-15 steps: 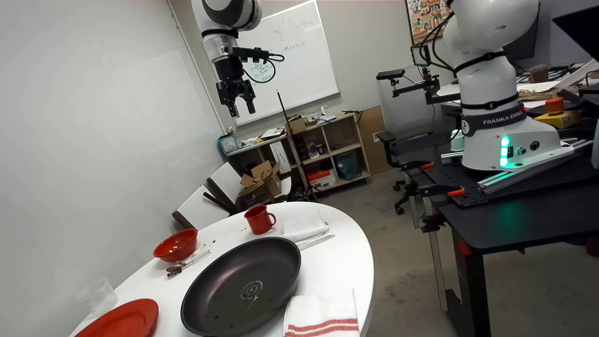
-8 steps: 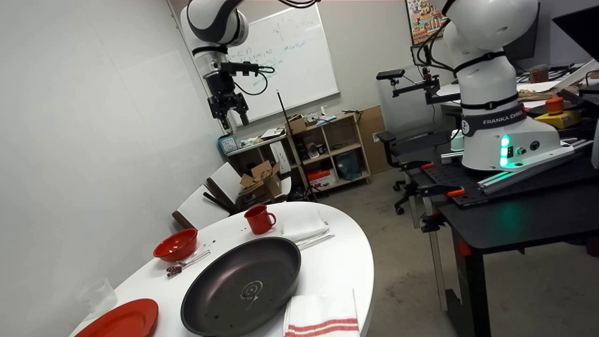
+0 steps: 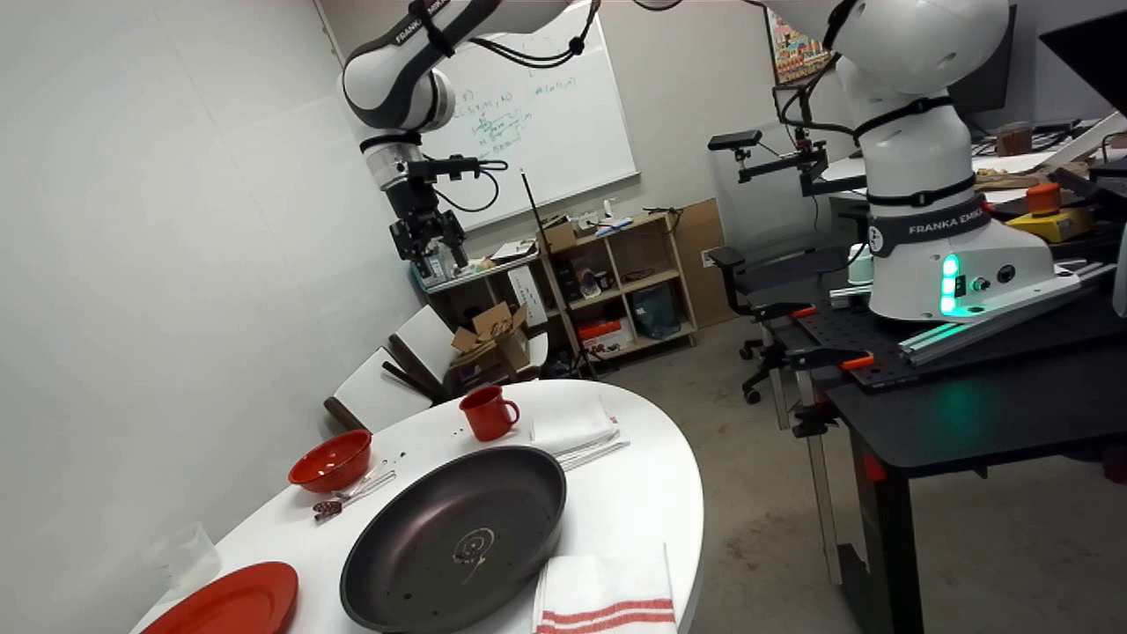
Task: Move the cup to the left
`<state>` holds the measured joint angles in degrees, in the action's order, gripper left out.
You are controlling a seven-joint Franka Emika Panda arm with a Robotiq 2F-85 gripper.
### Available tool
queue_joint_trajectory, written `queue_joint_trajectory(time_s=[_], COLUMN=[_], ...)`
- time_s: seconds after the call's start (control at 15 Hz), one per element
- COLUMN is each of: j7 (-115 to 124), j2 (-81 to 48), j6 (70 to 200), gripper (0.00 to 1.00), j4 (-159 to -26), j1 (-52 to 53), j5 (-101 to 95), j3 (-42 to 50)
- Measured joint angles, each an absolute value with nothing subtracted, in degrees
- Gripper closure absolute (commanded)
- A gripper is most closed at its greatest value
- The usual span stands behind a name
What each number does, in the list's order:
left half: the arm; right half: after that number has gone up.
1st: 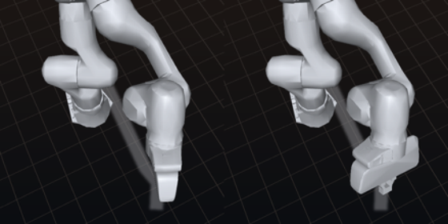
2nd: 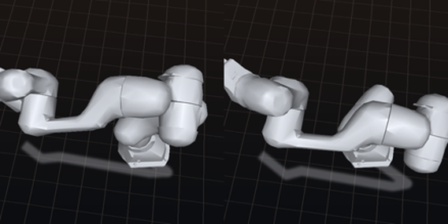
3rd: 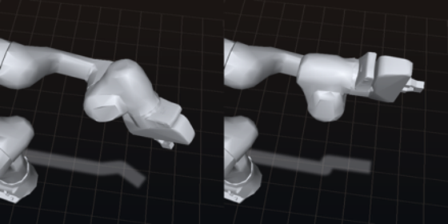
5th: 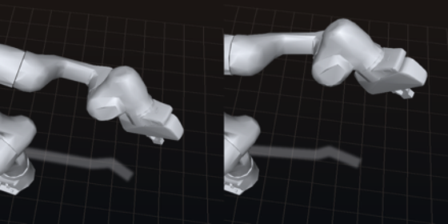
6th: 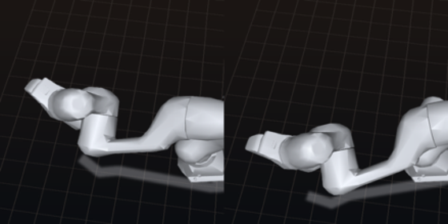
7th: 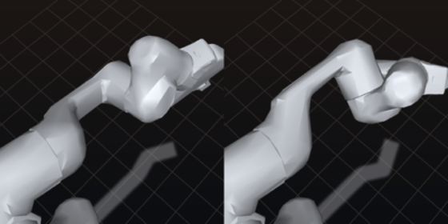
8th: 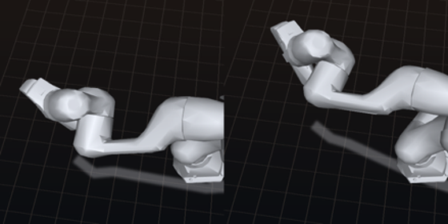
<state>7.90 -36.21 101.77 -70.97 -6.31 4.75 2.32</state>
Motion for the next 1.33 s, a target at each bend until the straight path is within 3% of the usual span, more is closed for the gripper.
queue_joint_trajectory(time_s=[0.53,1.33], j7=[7.9,7.8], j2=[-47.2,-53.7], j6=[99.8,107.3], gripper=[0.00,0.00], j4=[-60.7,-59.8], j1=[-6.9,-6.8], j5=[4.9,4.9], j3=[2.3,1.9])
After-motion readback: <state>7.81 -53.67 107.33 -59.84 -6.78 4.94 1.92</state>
